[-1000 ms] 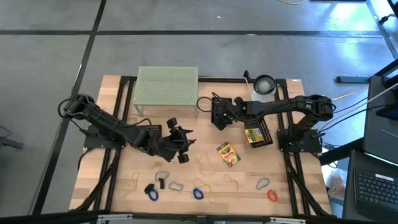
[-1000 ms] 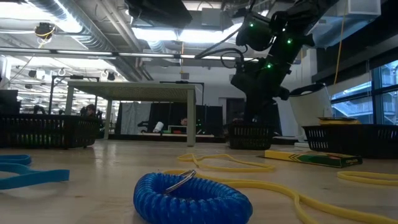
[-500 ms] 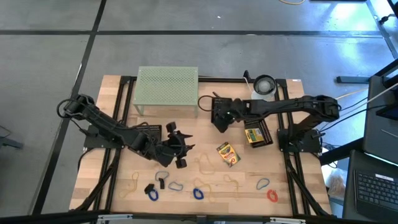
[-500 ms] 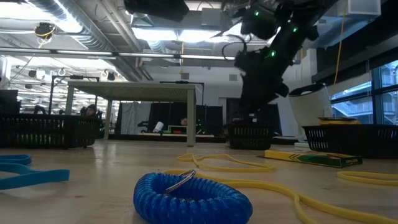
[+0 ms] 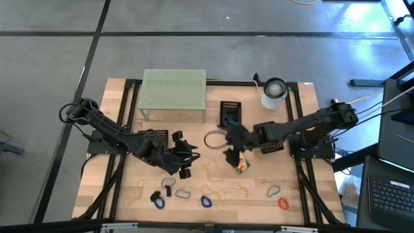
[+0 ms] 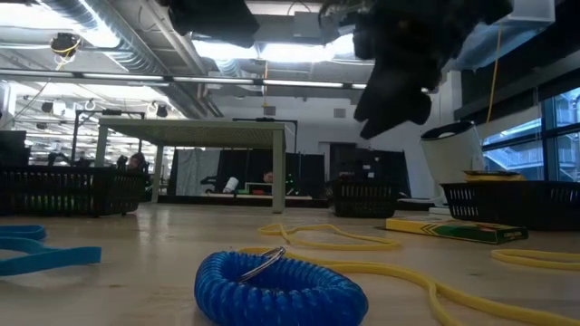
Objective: Pick & Place Office Desk Supplies
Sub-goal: Put the yellow rubber band into the top black bin
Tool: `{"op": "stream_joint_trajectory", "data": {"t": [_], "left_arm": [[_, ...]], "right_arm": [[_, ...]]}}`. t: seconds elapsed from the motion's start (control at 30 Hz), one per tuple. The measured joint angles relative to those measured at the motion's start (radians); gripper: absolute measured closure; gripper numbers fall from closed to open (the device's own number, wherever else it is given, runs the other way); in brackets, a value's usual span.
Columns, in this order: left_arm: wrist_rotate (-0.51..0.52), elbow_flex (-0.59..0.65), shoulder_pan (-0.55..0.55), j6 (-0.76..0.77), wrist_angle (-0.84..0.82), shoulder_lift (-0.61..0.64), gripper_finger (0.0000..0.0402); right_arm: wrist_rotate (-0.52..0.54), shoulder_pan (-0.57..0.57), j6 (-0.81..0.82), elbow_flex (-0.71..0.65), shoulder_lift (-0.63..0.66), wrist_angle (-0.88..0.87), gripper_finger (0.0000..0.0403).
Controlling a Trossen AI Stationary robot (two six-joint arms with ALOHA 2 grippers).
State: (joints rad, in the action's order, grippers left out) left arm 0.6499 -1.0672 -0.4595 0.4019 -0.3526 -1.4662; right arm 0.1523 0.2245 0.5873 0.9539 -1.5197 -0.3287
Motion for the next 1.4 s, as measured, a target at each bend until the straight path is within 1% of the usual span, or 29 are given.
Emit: {"op": "stream_joint_trajectory", "data": {"t": [0.1,0.2,0.3,0.37,0.53,0.73,0.83,0.9,1.0,1.1,1.2,1.33,1.4], "left_arm": [[-0.025,0.000,0.000,-0.011,0.005,-0.017,0.0231],[-0.027,0.000,0.000,0.000,0.005,-0.056,0.0231],[-0.030,0.000,0.000,0.007,0.010,-0.103,0.0230],[-0.048,0.000,0.000,0.006,0.036,-0.141,0.0230],[-0.121,0.000,0.016,0.004,0.117,-0.249,0.0224],[-0.213,0.000,0.047,-0.020,0.202,-0.381,0.0192],[-0.239,0.000,0.064,-0.033,0.223,-0.427,0.0178],[-0.258,0.000,0.074,-0.068,0.222,-0.452,0.0173],[-0.271,0.000,0.083,-0.117,0.227,-0.472,0.0171],[-0.286,-0.002,0.091,-0.133,0.233,-0.480,0.0174],[-0.301,-0.002,0.100,-0.135,0.242,-0.480,0.0179],[-0.385,-0.001,0.122,-0.136,0.271,-0.483,0.0188],[-0.425,-0.001,0.135,-0.118,0.283,-0.492,0.0194]], "right_arm": [[0.054,0.072,0.005,0.000,-0.001,0.036,0.0190],[0.108,0.127,0.007,0.000,-0.001,0.044,0.0195],[0.154,0.161,0.008,0.000,-0.001,0.052,0.0197],[0.158,0.172,0.017,0.000,-0.001,0.053,0.0197],[0.149,0.175,0.042,0.000,-0.001,0.053,0.0197],[0.147,0.175,0.037,0.000,-0.001,0.059,0.0197],[0.147,0.175,0.037,0.000,-0.001,0.060,0.0197],[0.147,0.175,0.037,0.000,-0.001,0.060,0.0197],[0.147,0.174,0.030,0.000,-0.001,0.060,0.0197],[0.147,0.170,0.026,0.000,-0.001,0.060,0.0197],[0.179,0.169,0.015,0.000,-0.001,0.060,0.0197],[0.226,0.169,-0.005,0.000,-0.001,0.060,0.0197],[0.231,0.169,-0.007,0.000,-0.001,0.060,0.0197]]}}
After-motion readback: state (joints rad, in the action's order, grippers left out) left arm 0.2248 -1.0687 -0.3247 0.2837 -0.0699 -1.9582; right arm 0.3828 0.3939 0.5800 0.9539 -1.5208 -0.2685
